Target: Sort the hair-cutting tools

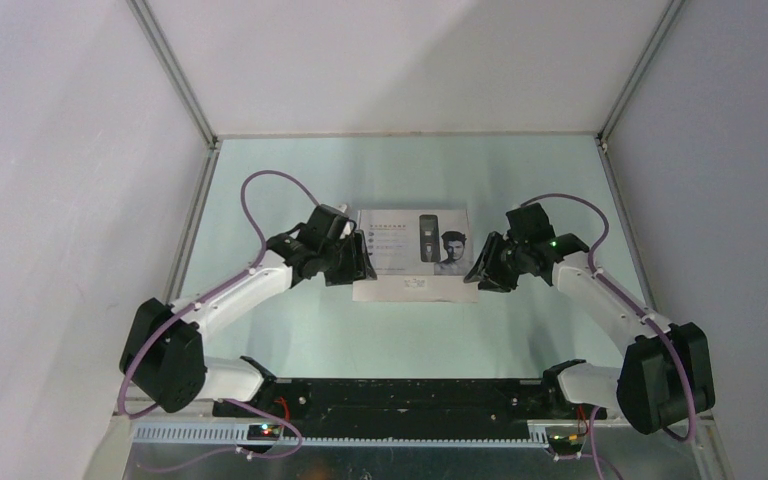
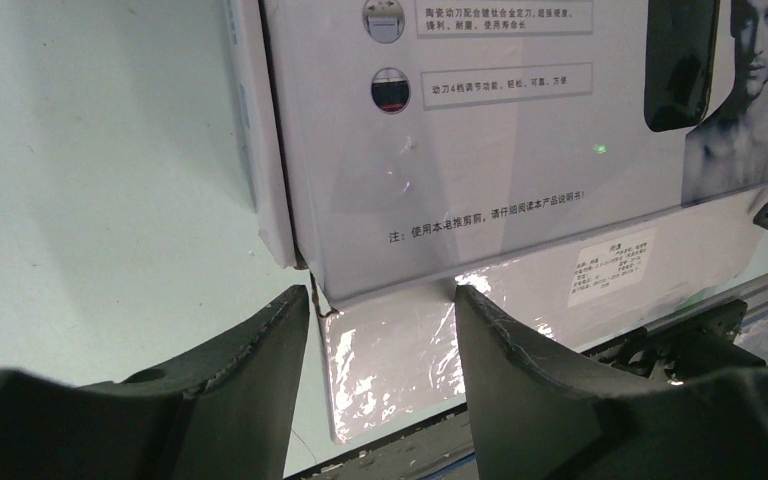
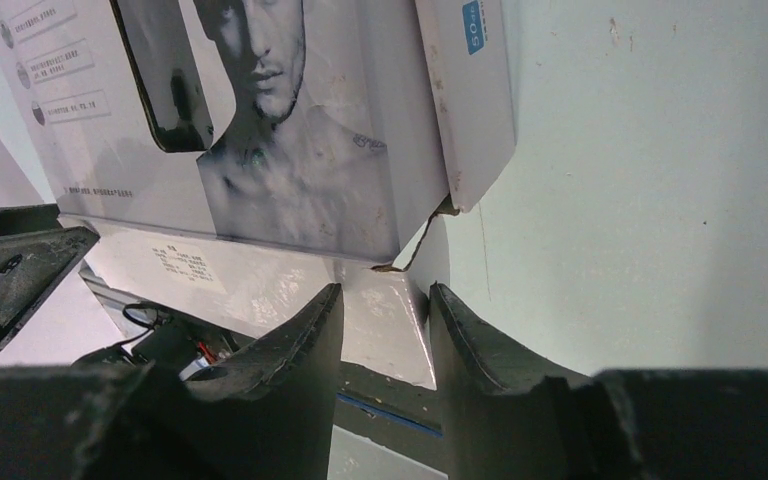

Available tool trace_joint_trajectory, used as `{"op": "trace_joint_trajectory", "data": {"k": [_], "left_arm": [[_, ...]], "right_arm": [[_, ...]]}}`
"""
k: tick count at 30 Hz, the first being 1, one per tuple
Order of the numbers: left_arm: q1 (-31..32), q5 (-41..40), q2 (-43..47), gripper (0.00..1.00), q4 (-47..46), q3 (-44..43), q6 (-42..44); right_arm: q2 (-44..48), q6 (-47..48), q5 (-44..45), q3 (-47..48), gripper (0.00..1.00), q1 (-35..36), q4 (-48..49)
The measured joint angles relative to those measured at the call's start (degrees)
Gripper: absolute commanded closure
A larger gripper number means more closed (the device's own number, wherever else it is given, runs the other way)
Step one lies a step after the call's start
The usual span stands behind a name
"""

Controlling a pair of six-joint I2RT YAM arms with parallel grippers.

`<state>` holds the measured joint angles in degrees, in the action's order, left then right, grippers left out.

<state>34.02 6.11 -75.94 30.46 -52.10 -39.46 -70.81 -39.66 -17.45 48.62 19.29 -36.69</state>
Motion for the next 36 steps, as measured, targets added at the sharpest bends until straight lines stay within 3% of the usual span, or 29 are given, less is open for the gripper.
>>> {"op": "trace_joint_trajectory", "data": {"k": [25, 36], "left_arm": [[0.04, -2.08, 2.21, 0.37, -1.55, 1.75, 0.00], [3.19, -5.14, 3.32, 0.35, 0.44, 1.75, 0.15]], "right_arm": [[0.22, 0.00, 5.66, 0.22, 0.51, 2.36, -1.25], [1.88, 0.33, 9.11, 2.62, 0.40, 5.53, -1.79]]}}
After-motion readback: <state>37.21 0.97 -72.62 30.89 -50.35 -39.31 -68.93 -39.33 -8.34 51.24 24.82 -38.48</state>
